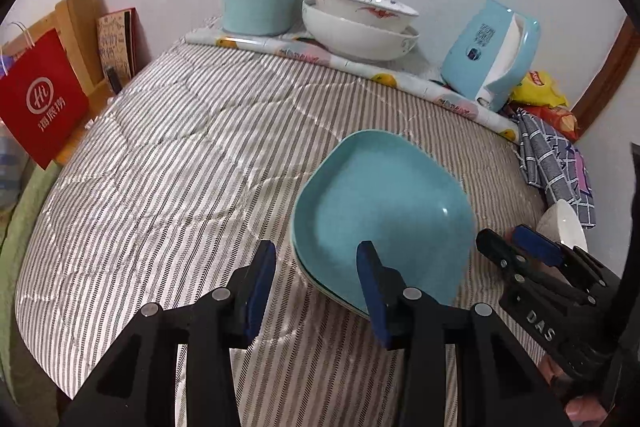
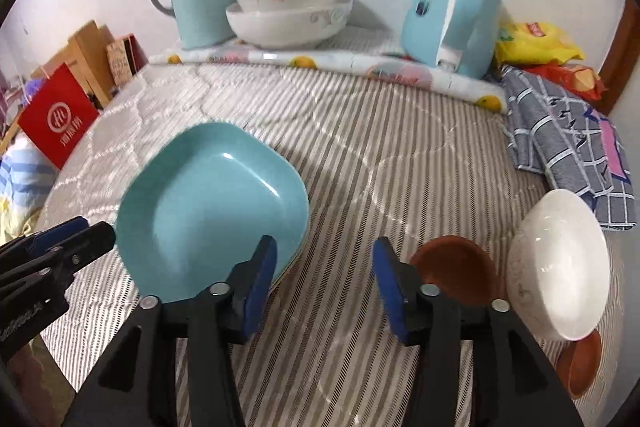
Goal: Organize plates and bowls
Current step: 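Lower the light-blue plate onto the green plate and open the left tool, then move the right tool to the small brown bowl and grip its rim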
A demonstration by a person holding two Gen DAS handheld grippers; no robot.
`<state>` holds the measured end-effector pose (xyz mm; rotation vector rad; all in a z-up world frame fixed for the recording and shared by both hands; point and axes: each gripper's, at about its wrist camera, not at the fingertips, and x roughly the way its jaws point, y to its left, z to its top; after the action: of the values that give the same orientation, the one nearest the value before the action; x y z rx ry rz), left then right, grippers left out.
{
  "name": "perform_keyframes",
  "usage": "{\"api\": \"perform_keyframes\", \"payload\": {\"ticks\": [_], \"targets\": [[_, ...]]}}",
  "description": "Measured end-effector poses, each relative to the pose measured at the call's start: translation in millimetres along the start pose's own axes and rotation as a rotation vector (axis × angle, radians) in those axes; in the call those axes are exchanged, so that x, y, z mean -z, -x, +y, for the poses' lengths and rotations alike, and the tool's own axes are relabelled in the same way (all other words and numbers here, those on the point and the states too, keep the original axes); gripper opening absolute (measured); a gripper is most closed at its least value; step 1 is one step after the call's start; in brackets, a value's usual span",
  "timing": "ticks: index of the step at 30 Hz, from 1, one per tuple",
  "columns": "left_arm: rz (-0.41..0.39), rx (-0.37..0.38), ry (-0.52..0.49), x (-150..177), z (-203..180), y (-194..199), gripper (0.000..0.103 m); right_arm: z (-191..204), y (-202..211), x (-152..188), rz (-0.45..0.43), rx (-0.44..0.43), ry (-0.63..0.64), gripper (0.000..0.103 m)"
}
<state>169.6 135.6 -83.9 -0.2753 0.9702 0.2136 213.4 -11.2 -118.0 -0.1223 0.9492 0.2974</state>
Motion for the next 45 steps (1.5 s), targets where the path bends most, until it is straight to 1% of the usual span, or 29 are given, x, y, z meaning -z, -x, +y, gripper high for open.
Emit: {"api": "perform_keyframes", "payload": {"ticks": [4, 8, 11, 14, 16, 18, 22, 23, 25, 27, 29, 32, 34, 37, 41, 45], "targets": [[-0.053, 0.014, 0.003, 3, -8, 12, 0.04, -6, 20, 8, -0.047, 0.007, 0.001, 0.057], [-0.096, 0.031, 0.001, 8, -21, 23, 0.04, -17, 35, 14, -0.048, -0.004, -0.022, 0.058], [-0.087, 0.044, -0.015, 11, -33, 27, 0.04, -29, 43, 20, -0.02, 0.046, -0.029, 0.059], [-0.067, 0.05, -0.023, 14, -45, 30, 0.04, -38, 50, 25, -0.002, 0.055, -0.02, 0.059], [-0.066, 0.054, -0.041, 17, -57, 33, 0.04, -50, 59, 31, -0.013, 0.082, -0.045, 0.071], [-0.082, 0.053, -0.063, 21, -69, 38, 0.04, -60, 67, 36, -0.027, 0.092, -0.059, 0.078], [-0.104, 0.067, -0.08, 27, -89, 44, 0.04, -82, 82, 48, -0.053, 0.128, -0.093, 0.083], [-0.111, 0.07, -0.082, 28, -94, 45, 0.041, -88, 84, 50, -0.054, 0.131, -0.101, 0.083], [-0.123, 0.064, -0.085, 31, -104, 46, 0.046, -102, 90, 57, -0.063, 0.129, -0.121, 0.083], [-0.142, 0.078, -0.093, 33, -113, 48, 0.046, -113, 93, 63, -0.063, 0.131, -0.131, 0.083], [-0.156, 0.092, -0.101, 34, -122, 49, 0.046, -126, 96, 70, -0.07, 0.152, -0.158, 0.083], [-0.17, 0.113, -0.108, 35, -134, 49, 0.046, -146, 100, 84, -0.112, 0.166, -0.196, 0.083], [-0.151, 0.136, -0.105, 34, -141, 45, 0.046, -156, 101, 93, -0.124, 0.181, -0.205, 0.083], [-0.13, 0.123, -0.14, 34, -153, 39, 0.046, -173, 95, 101, -0.056, 0.162, -0.247, 0.083], [-0.076, 0.135, -0.161, 34, -164, 26, 0.046, -196, 91, 111, -0.026, 0.163, -0.304, 0.083], [-0.047, 0.134, -0.189, 34, -174, 12, 0.046, -217, 88, 120, -0.029, 0.16, -0.361, 0.083]]}}
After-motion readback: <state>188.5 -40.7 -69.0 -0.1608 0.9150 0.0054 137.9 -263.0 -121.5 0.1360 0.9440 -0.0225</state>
